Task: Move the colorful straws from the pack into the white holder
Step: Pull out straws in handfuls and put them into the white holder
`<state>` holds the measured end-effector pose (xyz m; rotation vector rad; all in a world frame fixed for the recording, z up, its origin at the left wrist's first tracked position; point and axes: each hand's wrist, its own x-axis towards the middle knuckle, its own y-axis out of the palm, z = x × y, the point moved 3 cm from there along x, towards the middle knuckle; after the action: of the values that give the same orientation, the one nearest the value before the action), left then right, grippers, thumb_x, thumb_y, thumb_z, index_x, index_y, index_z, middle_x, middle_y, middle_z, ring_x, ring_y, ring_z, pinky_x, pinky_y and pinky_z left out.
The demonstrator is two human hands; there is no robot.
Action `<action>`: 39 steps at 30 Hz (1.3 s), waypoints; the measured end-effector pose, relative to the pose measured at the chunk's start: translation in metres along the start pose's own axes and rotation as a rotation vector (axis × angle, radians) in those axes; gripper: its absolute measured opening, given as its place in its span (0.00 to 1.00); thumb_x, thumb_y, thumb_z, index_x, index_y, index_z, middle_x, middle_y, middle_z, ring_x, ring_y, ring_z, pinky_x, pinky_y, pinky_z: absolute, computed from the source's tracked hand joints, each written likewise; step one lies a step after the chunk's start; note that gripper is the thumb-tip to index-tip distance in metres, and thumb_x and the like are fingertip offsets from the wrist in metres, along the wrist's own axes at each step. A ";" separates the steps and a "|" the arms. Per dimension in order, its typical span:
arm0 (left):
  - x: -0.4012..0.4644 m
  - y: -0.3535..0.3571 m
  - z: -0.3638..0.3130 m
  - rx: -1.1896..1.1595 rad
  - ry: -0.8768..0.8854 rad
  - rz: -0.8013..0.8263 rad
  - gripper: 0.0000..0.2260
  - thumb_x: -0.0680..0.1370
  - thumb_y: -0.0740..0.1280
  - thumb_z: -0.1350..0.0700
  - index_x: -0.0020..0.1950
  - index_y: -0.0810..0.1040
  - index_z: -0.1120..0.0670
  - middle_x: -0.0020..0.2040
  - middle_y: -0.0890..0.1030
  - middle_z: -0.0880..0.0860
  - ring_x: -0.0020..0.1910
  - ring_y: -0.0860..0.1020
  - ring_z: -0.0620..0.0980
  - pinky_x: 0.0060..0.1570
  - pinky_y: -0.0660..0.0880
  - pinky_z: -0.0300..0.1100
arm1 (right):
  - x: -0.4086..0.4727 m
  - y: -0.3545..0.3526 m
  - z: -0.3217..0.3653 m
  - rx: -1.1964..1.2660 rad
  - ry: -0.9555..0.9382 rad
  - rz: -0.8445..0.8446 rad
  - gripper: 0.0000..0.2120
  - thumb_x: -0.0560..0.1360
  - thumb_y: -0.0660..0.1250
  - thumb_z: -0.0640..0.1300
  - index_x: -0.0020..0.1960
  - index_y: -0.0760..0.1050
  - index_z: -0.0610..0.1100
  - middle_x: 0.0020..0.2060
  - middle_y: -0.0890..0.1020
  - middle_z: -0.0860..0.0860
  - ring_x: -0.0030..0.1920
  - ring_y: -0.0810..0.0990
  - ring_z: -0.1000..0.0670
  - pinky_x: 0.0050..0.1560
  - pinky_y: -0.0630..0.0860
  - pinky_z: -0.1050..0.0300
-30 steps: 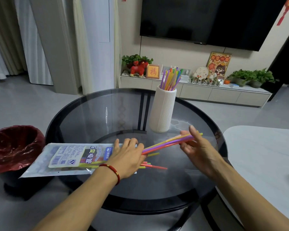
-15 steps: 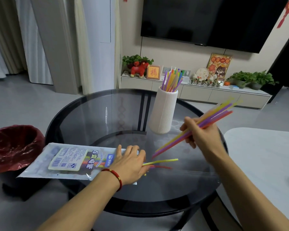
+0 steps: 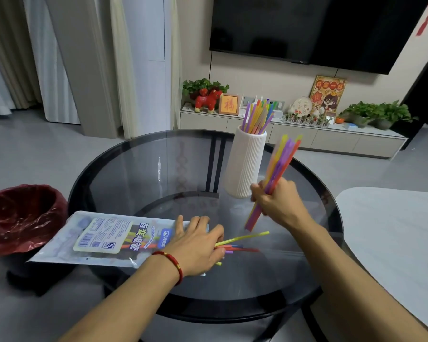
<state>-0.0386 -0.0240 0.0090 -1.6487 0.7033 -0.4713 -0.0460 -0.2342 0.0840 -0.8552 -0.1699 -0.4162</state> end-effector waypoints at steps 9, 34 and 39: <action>0.007 -0.005 -0.002 -0.092 -0.022 -0.009 0.09 0.79 0.62 0.41 0.52 0.68 0.45 0.69 0.67 0.51 0.72 0.61 0.53 0.74 0.47 0.67 | -0.007 0.003 -0.007 0.088 0.001 0.021 0.17 0.83 0.66 0.46 0.40 0.83 0.40 0.26 0.82 0.46 0.22 0.80 0.52 0.28 0.81 0.57; 0.016 -0.023 0.002 -0.230 0.016 -0.243 0.11 0.79 0.61 0.50 0.62 0.73 0.47 0.64 0.72 0.48 0.69 0.62 0.51 0.73 0.56 0.59 | 0.133 -0.054 0.096 -0.118 -0.008 -0.334 0.14 0.77 0.69 0.45 0.40 0.82 0.34 0.34 0.84 0.41 0.35 0.85 0.40 0.37 0.84 0.47; 0.015 -0.028 0.001 -0.254 0.011 -0.259 0.13 0.80 0.61 0.50 0.65 0.72 0.47 0.66 0.72 0.49 0.71 0.62 0.50 0.75 0.55 0.59 | 0.134 -0.067 0.108 -0.117 0.032 -0.397 0.23 0.74 0.75 0.59 0.48 0.82 0.37 0.44 0.86 0.40 0.41 0.86 0.42 0.44 0.86 0.45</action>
<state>-0.0221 -0.0306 0.0350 -1.9905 0.5769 -0.5942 0.0498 -0.2296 0.2415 -0.9301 -0.2893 -0.8170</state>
